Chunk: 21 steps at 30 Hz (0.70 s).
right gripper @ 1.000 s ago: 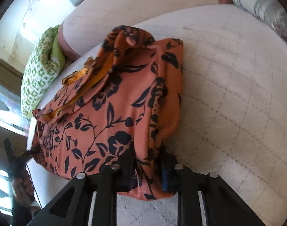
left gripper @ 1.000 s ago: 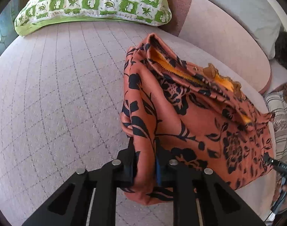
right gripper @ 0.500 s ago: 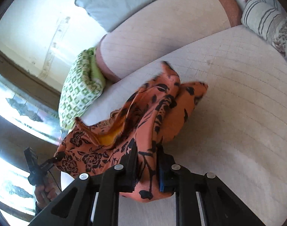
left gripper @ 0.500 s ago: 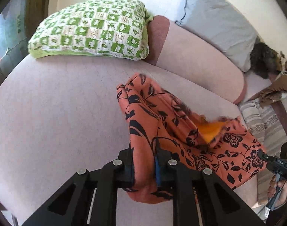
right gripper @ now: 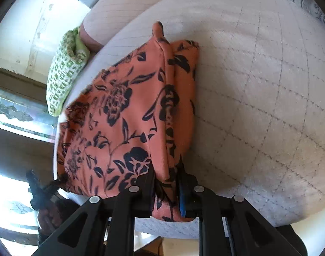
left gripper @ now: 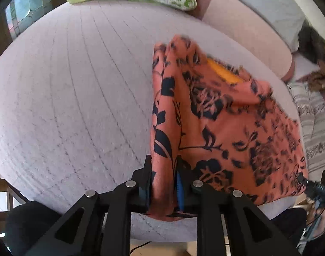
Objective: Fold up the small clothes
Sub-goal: 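Lower the folded hem onto the blouse and open both tools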
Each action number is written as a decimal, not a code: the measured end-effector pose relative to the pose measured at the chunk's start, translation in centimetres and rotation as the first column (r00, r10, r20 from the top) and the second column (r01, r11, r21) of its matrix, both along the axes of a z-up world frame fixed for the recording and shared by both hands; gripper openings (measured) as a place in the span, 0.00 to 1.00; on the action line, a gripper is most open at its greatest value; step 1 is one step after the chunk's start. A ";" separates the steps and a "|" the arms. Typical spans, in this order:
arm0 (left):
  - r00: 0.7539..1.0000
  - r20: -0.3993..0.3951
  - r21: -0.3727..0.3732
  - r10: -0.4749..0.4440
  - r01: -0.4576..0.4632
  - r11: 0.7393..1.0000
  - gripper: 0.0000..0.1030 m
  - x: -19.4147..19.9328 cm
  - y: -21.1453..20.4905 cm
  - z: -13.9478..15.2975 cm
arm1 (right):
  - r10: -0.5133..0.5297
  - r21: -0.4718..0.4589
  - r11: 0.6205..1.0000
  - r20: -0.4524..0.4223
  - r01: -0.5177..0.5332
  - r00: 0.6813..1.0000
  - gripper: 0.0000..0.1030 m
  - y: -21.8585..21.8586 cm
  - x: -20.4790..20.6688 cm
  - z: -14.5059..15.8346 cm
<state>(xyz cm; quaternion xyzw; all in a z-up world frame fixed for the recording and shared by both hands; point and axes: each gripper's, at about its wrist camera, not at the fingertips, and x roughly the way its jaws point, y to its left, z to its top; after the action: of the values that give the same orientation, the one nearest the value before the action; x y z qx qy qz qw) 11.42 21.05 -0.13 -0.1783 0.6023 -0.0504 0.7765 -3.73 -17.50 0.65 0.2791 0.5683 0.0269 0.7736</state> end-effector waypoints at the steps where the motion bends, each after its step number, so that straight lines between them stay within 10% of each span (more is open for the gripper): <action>1: 1.000 0.023 0.014 -0.003 0.003 1.000 0.26 0.1 0.1 0.6 | 0.009 -0.018 1.000 0.024 -0.008 1.000 0.20 -0.1 -0.1 0.9; 3: 0.999 0.037 0.109 -0.015 0.011 0.994 0.43 0.2 0.1 0.9 | 0.002 -0.054 0.999 0.027 0.000 1.000 0.28 -0.7 -0.3 1.4; 6: 1.000 -0.023 0.105 0.006 -0.003 0.994 0.43 0.3 1.0 0.0 | -0.028 -0.064 0.998 -0.079 0.023 0.996 0.34 -1.8 -0.9 -0.1; 10: 0.994 0.072 0.114 0.087 -0.095 0.989 0.43 -0.1 2.6 2.9 | -0.017 -0.139 0.990 0.003 0.017 1.000 0.34 -1.9 -0.7 3.6; 15: 0.983 0.182 0.098 0.013 -0.031 0.995 0.50 1.6 0.2 5.9 | -0.020 -0.146 0.989 0.105 0.035 0.994 0.59 -2.6 2.6 6.4; 21: 0.975 0.175 0.161 -0.138 0.110 0.981 0.54 2.4 -5.1 3.8 | 0.020 -0.173 0.985 0.093 -0.004 0.995 0.60 -1.3 5.4 4.8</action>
<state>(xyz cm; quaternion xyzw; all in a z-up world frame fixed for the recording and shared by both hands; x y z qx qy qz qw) 13.78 15.90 3.70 -0.0757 0.5393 -0.0696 0.8358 1.64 -18.84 5.43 0.2057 0.5331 -0.0046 0.8206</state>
